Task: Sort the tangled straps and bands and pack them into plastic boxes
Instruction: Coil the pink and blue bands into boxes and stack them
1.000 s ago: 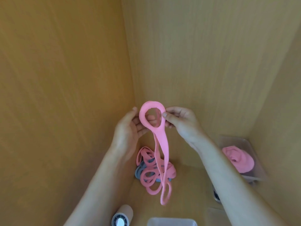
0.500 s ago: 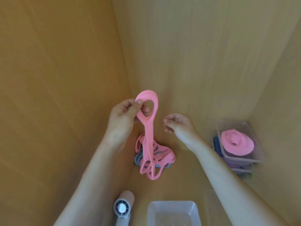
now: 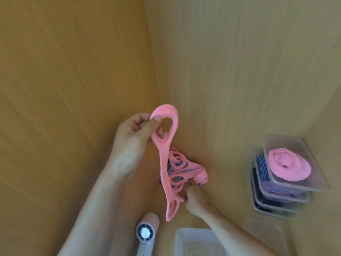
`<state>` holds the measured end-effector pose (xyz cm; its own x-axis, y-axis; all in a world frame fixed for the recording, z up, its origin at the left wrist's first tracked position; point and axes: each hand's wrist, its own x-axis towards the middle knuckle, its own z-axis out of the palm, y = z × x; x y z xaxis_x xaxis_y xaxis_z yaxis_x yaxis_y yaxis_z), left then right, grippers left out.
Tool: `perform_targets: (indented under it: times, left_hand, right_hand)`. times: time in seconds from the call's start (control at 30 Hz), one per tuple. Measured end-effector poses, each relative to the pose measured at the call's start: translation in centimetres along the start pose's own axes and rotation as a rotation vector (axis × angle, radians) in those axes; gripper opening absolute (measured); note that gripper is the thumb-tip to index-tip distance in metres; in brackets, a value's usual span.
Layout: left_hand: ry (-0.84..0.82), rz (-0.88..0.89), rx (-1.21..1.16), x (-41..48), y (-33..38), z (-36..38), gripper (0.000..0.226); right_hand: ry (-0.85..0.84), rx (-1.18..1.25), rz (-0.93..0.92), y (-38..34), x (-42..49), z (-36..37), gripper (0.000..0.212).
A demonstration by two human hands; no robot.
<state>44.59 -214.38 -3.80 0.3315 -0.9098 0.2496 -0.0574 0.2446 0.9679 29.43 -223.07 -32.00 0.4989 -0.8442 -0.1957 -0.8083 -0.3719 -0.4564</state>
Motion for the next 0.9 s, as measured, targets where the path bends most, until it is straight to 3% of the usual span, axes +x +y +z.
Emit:
perform_targets:
  times: [0.13, 0.33, 0.5, 0.57, 0.67, 0.8, 0.9]
  left_hand:
    - [0.013, -0.016, 0.010, -0.5, 0.0, -0.6, 0.018]
    - [0.045, -0.015, 0.033, -0.8, -0.2, -1.0, 0.025]
    - [0.068, -0.020, 0.033, -0.9, -0.5, -1.3, 0.023]
    - [0.066, -0.018, 0.027, -0.8, -0.5, -1.3, 0.024]
    - [0.061, -0.010, 0.024, -0.7, -0.5, -1.4, 0.025]
    - [0.045, -0.003, 0.019, -0.5, -0.6, -1.0, 0.027]
    - [0.032, -0.012, 0.006, -0.4, -0.7, -0.6, 0.027]
  right_hand:
    - [0.124, -0.074, -0.107, -0.7, 1.3, 1.4, 0.035]
    - [0.142, -0.190, -0.152, -1.3, 3.4, 2.4, 0.060]
    - [0.140, -0.233, -0.168, -1.7, 4.0, 2.4, 0.049]
    - [0.117, -0.146, -0.127, -1.8, 4.0, 1.5, 0.042]
    - [0.085, 0.129, -0.042, -2.3, 4.1, -1.2, 0.013]
    - [0.061, 0.539, 0.029, -2.4, 3.7, -6.0, 0.014]
    - [0.149, 0.763, 0.068, -2.1, 3.0, -9.7, 0.009]
